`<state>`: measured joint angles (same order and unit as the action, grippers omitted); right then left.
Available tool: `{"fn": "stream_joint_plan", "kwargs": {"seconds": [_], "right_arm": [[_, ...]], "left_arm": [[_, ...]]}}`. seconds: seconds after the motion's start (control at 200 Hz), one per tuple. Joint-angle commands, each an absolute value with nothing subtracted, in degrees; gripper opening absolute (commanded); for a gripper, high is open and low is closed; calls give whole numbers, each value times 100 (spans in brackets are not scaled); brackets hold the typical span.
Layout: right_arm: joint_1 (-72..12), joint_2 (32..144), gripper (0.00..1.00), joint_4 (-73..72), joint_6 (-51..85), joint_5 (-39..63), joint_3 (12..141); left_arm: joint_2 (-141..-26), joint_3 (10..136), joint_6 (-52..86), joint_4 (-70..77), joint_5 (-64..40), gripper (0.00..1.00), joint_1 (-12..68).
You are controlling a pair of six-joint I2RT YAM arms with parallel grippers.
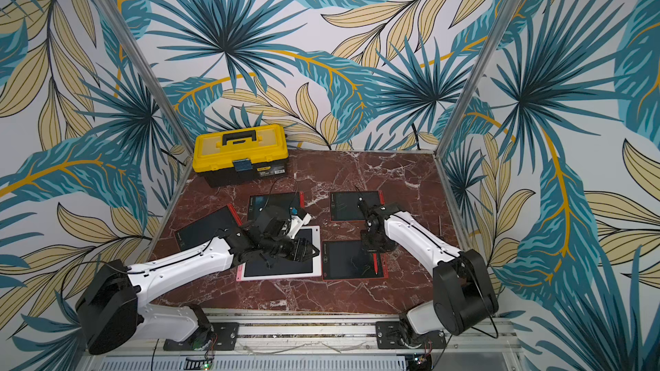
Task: Place the stylus back onto the writing tablet
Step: Place the stylus on the writing tablet.
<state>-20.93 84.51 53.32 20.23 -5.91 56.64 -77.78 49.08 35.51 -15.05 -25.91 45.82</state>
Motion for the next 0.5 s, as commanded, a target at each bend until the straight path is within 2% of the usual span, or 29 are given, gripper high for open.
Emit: {"fn": "stream_joint_plan", "kwargs": {"seconds": [0.0,0.496], "right_arm": [[-1948,8606,7,5461,1923,-850,5589],[-1583,9583,9,5568,1654,-986,6050]], "left_arm": [[-7638,4926,3533,-1538,-2523,43,4614],[-7655,4948,3595,-1538,-2526,43,4632]]}}
